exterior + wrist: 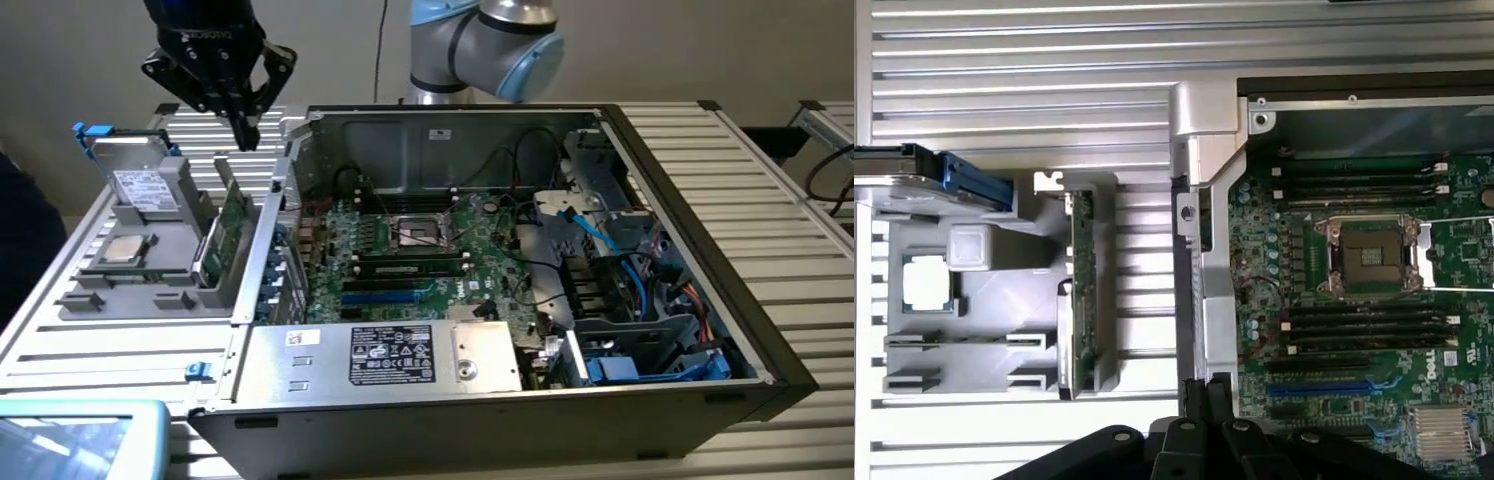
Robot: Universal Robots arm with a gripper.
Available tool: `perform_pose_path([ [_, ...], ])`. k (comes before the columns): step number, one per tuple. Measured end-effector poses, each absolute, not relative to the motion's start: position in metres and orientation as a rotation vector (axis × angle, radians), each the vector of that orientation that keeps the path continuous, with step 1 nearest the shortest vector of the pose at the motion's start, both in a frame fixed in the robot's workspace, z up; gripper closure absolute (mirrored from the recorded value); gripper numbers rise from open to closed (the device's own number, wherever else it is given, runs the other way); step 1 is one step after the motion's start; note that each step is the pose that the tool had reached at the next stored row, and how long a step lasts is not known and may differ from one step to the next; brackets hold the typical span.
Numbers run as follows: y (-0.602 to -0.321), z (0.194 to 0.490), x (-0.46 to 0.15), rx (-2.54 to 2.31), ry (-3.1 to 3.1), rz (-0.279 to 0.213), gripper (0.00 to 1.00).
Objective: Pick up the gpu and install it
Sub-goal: 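Reach for the gpu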
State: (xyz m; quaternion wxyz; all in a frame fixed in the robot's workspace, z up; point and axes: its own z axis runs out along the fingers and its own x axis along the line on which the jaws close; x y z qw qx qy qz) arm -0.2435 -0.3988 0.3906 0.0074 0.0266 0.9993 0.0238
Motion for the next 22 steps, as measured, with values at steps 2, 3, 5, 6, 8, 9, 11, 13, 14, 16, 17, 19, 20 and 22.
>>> perform_pose_path([
  [2, -0.399, 0.389, -0.253, 0.083, 3.125, 0.075, 0.88],
  [3, -0.399, 0.388, -0.257, 0.083, 3.125, 0.075, 0.88],
  [5, -0.399, 0.386, -0.266, 0.083, 3.125, 0.074, 0.88],
  [6, -0.399, 0.386, -0.271, 0.083, 3.125, 0.075, 0.88],
  [8, -0.399, 0.385, -0.280, 0.083, 3.125, 0.075, 0.88],
  [9, -0.399, 0.385, -0.284, 0.083, 3.125, 0.075, 0.88],
  [11, -0.399, 0.384, -0.293, 0.083, 3.125, 0.074, 0.88],
  [13, -0.399, 0.384, -0.303, 0.083, 3.125, 0.075, 0.88],
  [14, -0.399, 0.384, -0.307, 0.083, 3.125, 0.075, 0.88],
  [16, -0.399, 0.383, -0.316, 0.083, 3.125, 0.075, 0.88],
  [17, -0.399, 0.383, -0.321, 0.083, 3.125, 0.075, 0.88],
  [19, -0.399, 0.381, -0.330, 0.083, 3.125, 0.074, 0.88],
  [20, -0.399, 0.381, -0.334, 0.083, 3.125, 0.075, 0.88],
  [22, -0.399, 0.379, -0.341, 0.083, 3.125, 0.074, 0.88],
])
